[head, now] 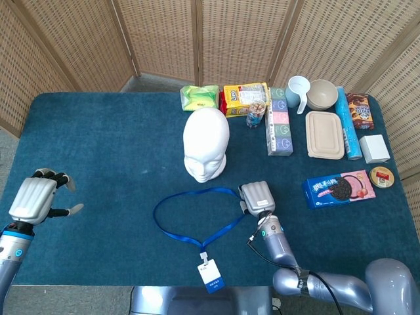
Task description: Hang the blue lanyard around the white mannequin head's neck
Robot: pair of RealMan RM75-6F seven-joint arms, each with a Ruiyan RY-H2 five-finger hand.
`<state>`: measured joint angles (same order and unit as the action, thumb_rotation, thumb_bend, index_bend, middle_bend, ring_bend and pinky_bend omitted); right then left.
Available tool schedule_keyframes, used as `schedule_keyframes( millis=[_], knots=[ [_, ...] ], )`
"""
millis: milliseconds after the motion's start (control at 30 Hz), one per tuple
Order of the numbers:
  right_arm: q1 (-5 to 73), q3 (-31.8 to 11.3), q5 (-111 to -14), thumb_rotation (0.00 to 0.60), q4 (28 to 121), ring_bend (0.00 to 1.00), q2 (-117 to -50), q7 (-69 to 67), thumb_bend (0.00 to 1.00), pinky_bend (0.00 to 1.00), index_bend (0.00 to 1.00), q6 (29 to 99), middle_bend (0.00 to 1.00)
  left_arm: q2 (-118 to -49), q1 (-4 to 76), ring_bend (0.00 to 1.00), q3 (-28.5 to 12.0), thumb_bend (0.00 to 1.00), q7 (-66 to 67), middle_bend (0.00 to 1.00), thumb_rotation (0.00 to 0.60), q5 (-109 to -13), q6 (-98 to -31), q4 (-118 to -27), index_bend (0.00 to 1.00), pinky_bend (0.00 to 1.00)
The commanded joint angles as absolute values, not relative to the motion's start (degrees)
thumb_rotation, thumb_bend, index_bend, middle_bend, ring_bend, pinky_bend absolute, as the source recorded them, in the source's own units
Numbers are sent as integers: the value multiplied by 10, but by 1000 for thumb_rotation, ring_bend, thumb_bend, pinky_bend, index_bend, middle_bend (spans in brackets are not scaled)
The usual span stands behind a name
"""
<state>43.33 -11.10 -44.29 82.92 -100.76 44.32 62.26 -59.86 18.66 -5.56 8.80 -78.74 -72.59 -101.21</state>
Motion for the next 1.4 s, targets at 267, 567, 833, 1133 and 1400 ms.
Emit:
schedule_keyframes(
  millis=[267,567,833,1133,1400],
  knots=[
    [441,-113,-431,536,818,1000,-1017,450,478,1000,543,618,1000,-597,185,415,-54,106,83,486,470,-789,-727,-1010,517,267],
    [448,-116,-421,537,807,1000,-1025,451,504,1000,584,614,1000,-597,184,415,-53,107,79,485,468,-791,-727,-1008,516,267],
    [451,-118,-414,537,806,1000,-1027,450,529,1000,620,614,1000,-597,185,415,-53,106,76,487,472,-793,-727,-1005,516,267],
    [450,-118,-416,538,815,1000,-1024,446,547,1000,635,620,1000,-604,186,446,-51,106,81,487,469,-787,-721,-1005,517,323],
    [445,-115,-418,538,831,1000,-1018,436,546,1000,636,621,1000,-611,204,662,-54,107,117,647,469,-764,-691,-1021,527,608]
  ],
)
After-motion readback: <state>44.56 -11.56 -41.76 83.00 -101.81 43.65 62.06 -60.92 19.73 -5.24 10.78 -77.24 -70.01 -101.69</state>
